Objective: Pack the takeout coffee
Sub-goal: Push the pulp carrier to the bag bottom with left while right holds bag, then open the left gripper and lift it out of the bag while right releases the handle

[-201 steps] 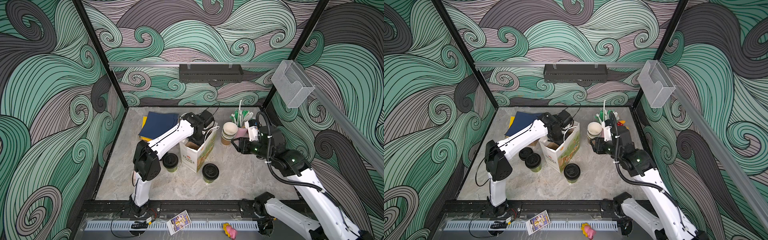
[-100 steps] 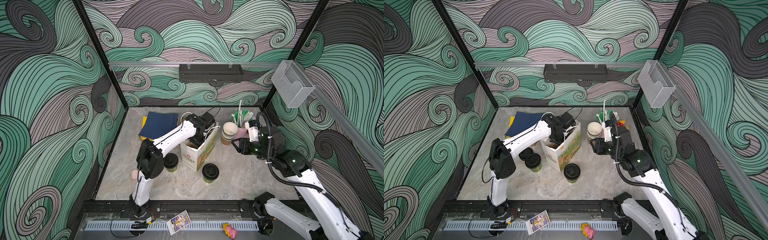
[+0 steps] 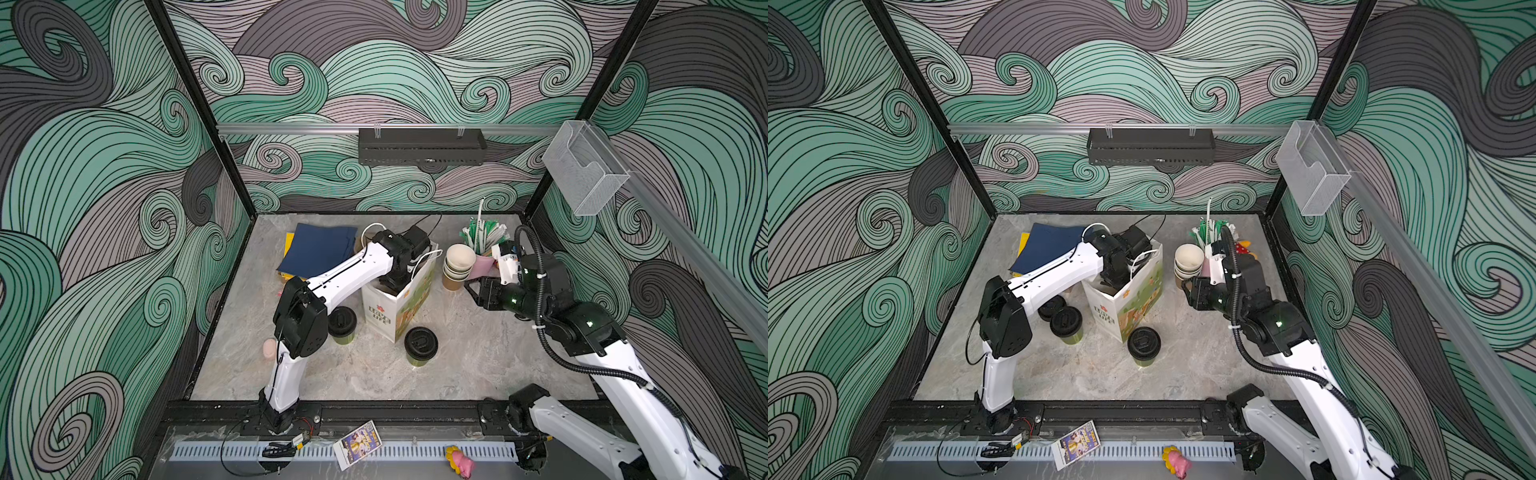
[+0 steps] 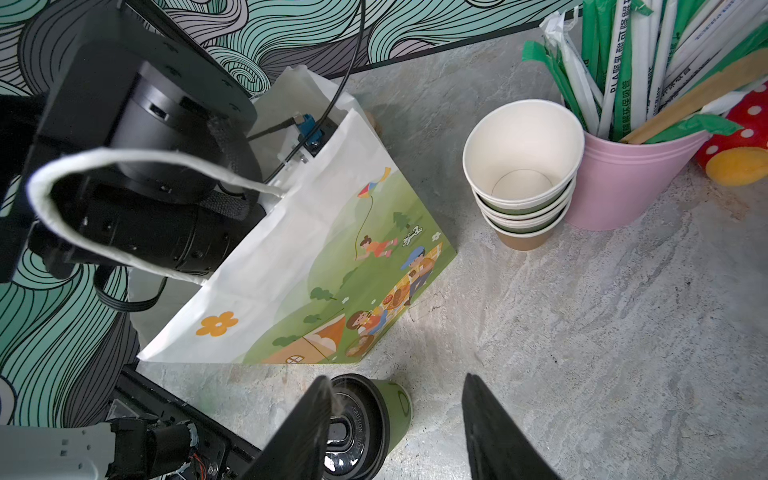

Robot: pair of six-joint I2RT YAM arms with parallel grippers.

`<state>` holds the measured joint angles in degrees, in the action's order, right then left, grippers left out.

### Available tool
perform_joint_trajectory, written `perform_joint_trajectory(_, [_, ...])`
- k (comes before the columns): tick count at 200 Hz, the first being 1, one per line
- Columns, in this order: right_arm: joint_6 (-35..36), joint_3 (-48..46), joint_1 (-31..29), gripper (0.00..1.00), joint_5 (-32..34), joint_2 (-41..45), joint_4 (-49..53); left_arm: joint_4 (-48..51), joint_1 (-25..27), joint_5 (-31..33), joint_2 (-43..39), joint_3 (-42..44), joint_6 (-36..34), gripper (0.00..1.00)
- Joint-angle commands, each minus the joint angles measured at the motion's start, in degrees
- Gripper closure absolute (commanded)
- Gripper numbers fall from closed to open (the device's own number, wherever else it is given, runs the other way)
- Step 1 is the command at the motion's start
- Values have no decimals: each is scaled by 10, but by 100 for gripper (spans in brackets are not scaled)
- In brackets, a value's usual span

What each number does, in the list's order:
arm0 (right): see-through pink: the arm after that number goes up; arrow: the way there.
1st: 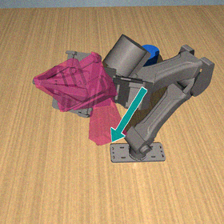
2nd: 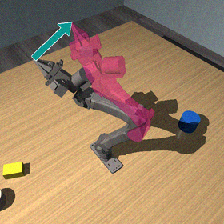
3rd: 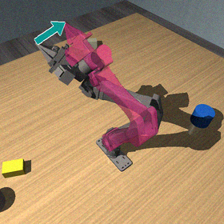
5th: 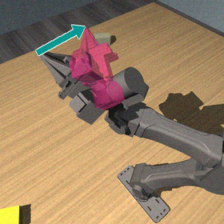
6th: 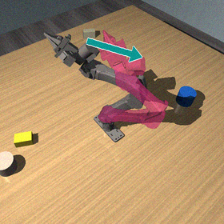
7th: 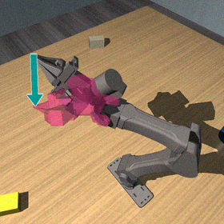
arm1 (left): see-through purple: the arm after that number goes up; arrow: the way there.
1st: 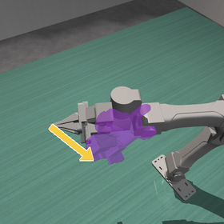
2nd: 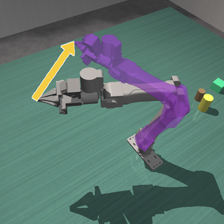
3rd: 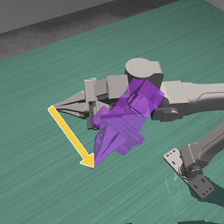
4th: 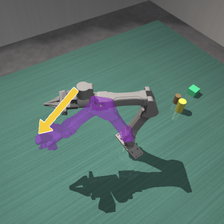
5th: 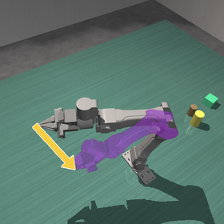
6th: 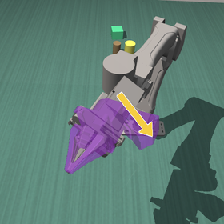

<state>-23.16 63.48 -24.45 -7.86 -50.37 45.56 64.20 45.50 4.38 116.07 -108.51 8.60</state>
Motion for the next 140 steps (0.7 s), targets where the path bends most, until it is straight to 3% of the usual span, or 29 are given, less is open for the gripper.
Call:
perform_joint_trajectory(1, [-7,0,3,48,6,7,8,-3,-3,11,-14,-9,0,41])
perform_joint_trajectory(28, [-7,-1,4,48,6,5,10,-5,-4,15,-35,-14,1,32])
perform_joint_trajectory(140, [-10,5,4,47,5,3,13,-86,2,-41,-176,-13,-18,17])
